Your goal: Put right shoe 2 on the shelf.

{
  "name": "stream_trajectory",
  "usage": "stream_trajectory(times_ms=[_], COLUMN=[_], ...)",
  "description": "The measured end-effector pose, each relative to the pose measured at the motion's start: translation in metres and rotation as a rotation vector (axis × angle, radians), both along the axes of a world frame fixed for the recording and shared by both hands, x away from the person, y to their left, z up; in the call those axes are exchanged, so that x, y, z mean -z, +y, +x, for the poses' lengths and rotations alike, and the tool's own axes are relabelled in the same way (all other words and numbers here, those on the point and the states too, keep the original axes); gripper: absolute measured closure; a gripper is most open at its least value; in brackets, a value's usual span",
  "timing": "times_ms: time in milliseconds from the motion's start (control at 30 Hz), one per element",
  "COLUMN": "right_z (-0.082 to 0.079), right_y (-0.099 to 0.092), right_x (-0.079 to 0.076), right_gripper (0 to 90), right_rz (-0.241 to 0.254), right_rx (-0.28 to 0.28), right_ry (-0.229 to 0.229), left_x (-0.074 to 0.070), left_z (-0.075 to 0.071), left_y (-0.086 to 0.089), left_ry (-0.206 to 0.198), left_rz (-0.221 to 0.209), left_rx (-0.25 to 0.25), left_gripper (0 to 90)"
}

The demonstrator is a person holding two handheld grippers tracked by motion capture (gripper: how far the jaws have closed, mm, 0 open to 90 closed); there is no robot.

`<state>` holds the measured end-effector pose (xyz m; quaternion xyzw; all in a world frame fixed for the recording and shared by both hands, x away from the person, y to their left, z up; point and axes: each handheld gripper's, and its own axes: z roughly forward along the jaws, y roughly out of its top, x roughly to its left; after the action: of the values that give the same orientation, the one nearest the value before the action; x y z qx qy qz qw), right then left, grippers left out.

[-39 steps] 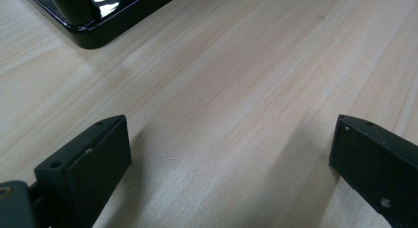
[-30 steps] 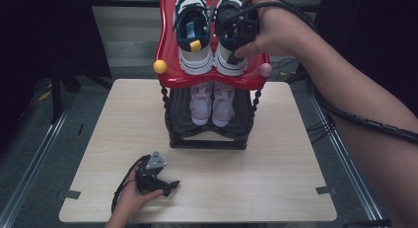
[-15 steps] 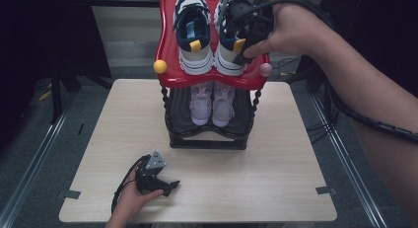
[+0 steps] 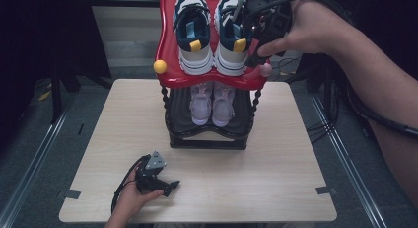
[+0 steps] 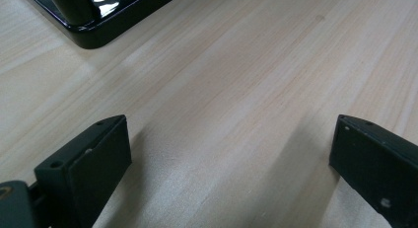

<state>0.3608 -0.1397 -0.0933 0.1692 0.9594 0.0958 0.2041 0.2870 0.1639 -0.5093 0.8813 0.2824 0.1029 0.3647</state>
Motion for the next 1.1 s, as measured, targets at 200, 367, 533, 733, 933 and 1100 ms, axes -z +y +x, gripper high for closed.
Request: stream_trajectory(times_ms=[200, 367, 533, 733, 933, 1100], right_z=[-0.005, -0.009, -0.011, -0.016, -0.02, -0.021], right_y=[-0.004, -0.007, -0.012, -0.019, -0.023, -0.027], right_x=[0.004, 0.011, 0.015, 0.018, 0.028, 0.037], right_gripper=[17.9, 16.7, 17.9, 18.8, 20.8, 21.5], right_rz=[-0.013, -0.026, -0.022, -0.015, -0.017, -0.034], right_rx=[-0.01, -0.023, -0.027, -0.035, -0.034, -0.04], right_ry=[0.06, 0.106, 0.134, 0.158, 0.204, 0.258], left_x=[0.0, 0.0, 0.0, 0.0, 0.0, 0.0], left_z=[0.0, 0.0, 0.0, 0.0, 0.0, 0.0], left_y=[0.0, 0.0, 0.0, 0.0, 0.0, 0.0], left_ry=[0.001, 0.001, 0.001, 0.0, -0.002, 0.0], left_rz=[-0.002, -0.002, -0.002, -0.001, 0.001, -0.001], left_rx=[0.002, 0.002, 0.002, 0.0, 0.001, 0.001], left_gripper=[1.8, 1.8, 1.8, 1.8, 1.8, 1.8])
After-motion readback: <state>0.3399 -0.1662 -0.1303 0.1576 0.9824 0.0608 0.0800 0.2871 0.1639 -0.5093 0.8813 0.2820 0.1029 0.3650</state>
